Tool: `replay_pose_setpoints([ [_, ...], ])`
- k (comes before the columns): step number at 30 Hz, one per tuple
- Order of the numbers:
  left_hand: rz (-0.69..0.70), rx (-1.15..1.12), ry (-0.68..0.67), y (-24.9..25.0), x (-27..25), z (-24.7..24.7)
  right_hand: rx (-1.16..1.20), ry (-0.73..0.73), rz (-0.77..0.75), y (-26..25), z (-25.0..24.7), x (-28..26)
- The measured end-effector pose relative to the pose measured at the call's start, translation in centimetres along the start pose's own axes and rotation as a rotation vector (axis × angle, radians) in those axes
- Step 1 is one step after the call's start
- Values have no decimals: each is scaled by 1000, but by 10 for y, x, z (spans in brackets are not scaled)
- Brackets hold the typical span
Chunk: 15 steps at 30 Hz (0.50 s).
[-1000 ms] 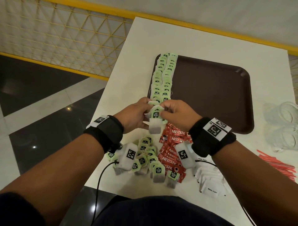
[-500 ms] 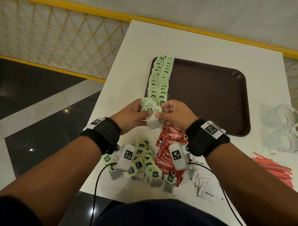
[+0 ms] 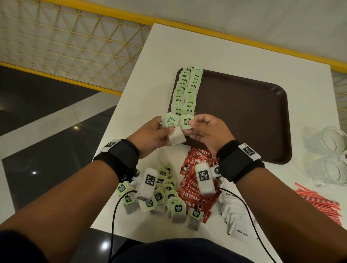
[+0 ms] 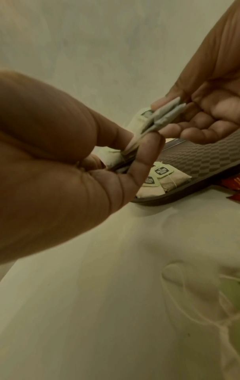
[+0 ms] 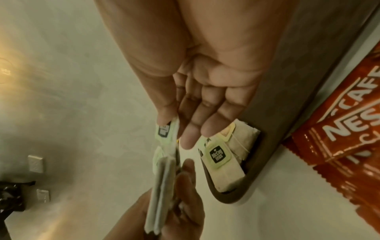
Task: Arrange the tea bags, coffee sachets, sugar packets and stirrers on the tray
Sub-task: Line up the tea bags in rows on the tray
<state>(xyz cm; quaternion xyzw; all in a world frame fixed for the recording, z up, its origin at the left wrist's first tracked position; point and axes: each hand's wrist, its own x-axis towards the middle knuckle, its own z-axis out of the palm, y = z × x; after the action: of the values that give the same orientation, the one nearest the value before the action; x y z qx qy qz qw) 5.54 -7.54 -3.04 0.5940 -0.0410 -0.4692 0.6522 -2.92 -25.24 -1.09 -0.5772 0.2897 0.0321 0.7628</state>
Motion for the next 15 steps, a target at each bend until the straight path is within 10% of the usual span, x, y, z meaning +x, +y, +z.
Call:
replay_pose_setpoints([
  [15, 4, 1, 168, -5, 5, -20, -712, 139, -130, 19, -10, 36],
])
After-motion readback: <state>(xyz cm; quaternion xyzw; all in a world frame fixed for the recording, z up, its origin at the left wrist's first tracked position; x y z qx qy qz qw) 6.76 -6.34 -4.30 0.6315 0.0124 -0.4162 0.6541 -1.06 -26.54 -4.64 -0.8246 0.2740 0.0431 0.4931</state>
